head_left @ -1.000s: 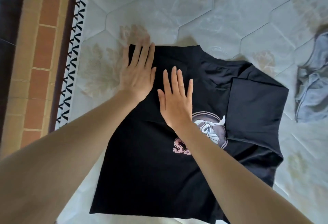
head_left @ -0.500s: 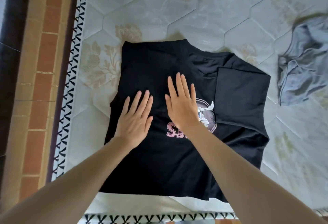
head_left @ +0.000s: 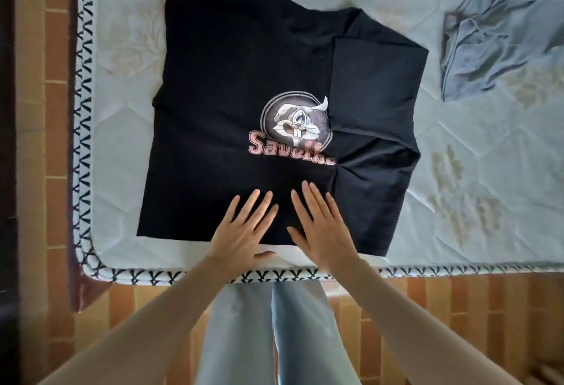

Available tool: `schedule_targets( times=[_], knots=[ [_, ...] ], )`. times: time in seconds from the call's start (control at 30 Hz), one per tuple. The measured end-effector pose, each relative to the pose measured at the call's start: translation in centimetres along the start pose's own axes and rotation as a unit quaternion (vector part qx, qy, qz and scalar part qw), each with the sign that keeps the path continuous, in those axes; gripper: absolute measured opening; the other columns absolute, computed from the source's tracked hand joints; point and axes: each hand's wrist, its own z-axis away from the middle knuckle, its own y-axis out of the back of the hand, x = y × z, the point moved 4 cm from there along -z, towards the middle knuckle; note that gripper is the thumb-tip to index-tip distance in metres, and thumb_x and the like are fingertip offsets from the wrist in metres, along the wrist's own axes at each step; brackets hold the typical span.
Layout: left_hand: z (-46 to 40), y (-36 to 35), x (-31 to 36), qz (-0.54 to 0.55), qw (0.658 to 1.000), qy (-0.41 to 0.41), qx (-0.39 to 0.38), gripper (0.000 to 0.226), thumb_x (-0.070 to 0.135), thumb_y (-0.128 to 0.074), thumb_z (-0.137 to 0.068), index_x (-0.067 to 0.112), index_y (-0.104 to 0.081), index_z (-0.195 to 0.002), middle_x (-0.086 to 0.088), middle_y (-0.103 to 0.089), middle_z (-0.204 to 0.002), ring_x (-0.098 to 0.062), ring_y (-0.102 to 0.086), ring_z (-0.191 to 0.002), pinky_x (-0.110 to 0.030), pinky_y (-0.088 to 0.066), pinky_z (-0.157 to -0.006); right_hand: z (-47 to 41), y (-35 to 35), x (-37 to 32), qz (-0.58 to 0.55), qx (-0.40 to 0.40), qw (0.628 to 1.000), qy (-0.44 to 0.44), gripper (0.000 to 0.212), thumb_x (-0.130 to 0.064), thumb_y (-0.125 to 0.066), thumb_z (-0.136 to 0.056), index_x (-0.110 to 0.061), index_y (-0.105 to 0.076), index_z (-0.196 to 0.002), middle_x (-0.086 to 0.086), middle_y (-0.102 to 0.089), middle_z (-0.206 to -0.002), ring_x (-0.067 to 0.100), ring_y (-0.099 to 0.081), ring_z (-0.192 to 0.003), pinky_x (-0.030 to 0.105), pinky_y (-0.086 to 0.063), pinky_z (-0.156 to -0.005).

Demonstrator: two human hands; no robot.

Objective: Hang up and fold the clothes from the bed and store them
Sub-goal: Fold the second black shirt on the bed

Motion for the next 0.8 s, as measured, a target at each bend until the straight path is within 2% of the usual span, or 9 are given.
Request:
schedule_targets(
  times=[0.13,0.3,0.33,0.4,0.47,0.53,0.63,0.73,0.8],
  knots=[
    [0.4,-0.3,0.2,-0.022,0.999,-0.026,0.041,0.090,0.057,-0.067,-0.076,0.009,-0.040,-0.147,-0.018,-0.031,-0.156,-0.038,-0.033,-0.142,-0.060,-0.033,-0.110,3.4,-2.2,0.8,-0.015,-0.014,1.000,0.023,0.069,-0.041,-0.050,-0.093,-0.008,-0.033,-0.151,0.020,-0.031,-0.157,0.035,-0.031,-0.145,0.051,-0.034,-0.114],
    [0.5,-0.2,-0.5,-0.072,0.993,-0.068,0.059,0.079,0.037,-0.076,-0.073,0.008,-0.050,-0.141,-0.020,-0.041,-0.150,-0.039,-0.042,-0.136,-0.059,-0.038,-0.105,4.8,-3.1,1.8,0.022,0.003,1.000,0.012,0.081,-0.013,-0.070,-0.081,-0.002,-0.029,-0.150,0.025,-0.033,-0.154,0.041,-0.032,-0.143,0.048,-0.039,-0.112],
    [0.5,-0.1,-0.6,-0.083,0.992,-0.072,0.059,0.075,0.032,-0.077,-0.073,0.007,-0.052,-0.139,-0.020,-0.045,-0.147,-0.039,-0.047,-0.132,-0.058,-0.041,-0.103,5.0,-3.1,1.8,0.034,0.025,0.999,0.014,0.074,-0.007,-0.067,-0.084,-0.001,-0.031,-0.149,0.025,-0.037,-0.151,0.040,-0.036,-0.141,0.044,-0.043,-0.110],
    [0.7,0.2,-0.4,-0.098,0.988,-0.075,0.089,0.058,0.013,-0.071,-0.077,0.006,-0.056,-0.132,-0.019,-0.055,-0.137,-0.036,-0.057,-0.119,-0.051,-0.049,-0.094,5.2,-2.8,2.2,0.052,0.082,0.995,0.013,0.047,0.008,-0.039,-0.095,-0.001,-0.044,-0.141,0.022,-0.052,-0.140,0.033,-0.052,-0.131,0.034,-0.053,-0.096],
    [0.9,0.6,-0.3,-0.094,0.986,-0.070,0.122,0.046,-0.003,-0.049,-0.078,0.005,-0.058,-0.123,-0.018,-0.063,-0.120,-0.034,-0.064,-0.100,-0.044,-0.054,-0.080,5.1,-2.2,2.4,0.052,0.115,0.992,-0.004,0.055,0.016,-0.016,-0.096,-0.003,-0.055,-0.129,0.017,-0.064,-0.122,0.027,-0.064,-0.115,0.027,-0.057,-0.080],
    [1.1,1.2,-0.3,-0.087,0.986,-0.046,0.134,0.049,-0.008,-0.045,-0.069,0.004,-0.061,-0.114,-0.017,-0.065,-0.108,-0.033,-0.065,-0.087,-0.041,-0.055,-0.069,5.2,-1.7,2.7,0.056,0.134,0.989,-0.013,0.047,0.016,-0.031,-0.090,-0.005,-0.060,-0.119,0.013,-0.067,-0.108,0.023,-0.067,-0.101,0.025,-0.058,-0.073],
    [1.5,1.6,-1.1,-0.073,0.990,0.006,0.121,0.060,-0.019,-0.067,-0.048,0.001,-0.068,-0.105,-0.017,-0.064,-0.097,-0.033,-0.062,-0.077,-0.040,-0.054,-0.061,5.0,-1.4,3.1,0.040,0.107,0.993,-0.040,0.040,0.008,-0.060,-0.072,-0.005,-0.065,-0.110,0.008,-0.064,-0.094,0.023,-0.065,-0.085,0.030,-0.058,-0.068],
    [2.0,2.2,-2.4,-0.060,0.992,0.051,0.102,0.057,-0.023,-0.067,-0.043,0.001,-0.069,-0.094,-0.014,-0.063,-0.087,-0.033,-0.059,-0.070,-0.039,-0.052,-0.056,4.7,-0.6,4.3,0.028,0.055,0.991,-0.118,0.040,0.012,-0.071,-0.053,-0.007,-0.064,-0.088,0.006,-0.057,-0.078,0.023,-0.056,-0.067,0.032,-0.050,-0.056],
    [2.4,3.0,-3.6,-0.053,0.992,0.076,0.084,0.054,-0.025,-0.067,-0.039,0.002,-0.069,-0.085,-0.012,-0.062,-0.078,-0.033,-0.058,-0.064,-0.037,-0.049,-0.053,4.5,0.6,5.2,0.003,0.012,0.988,-0.155,0.038,0.013,-0.072,-0.050,-0.007,-0.063,-0.081,0.008,-0.056,-0.075,0.028,-0.056,-0.065,0.034,-0.047,-0.055]
  ],
)
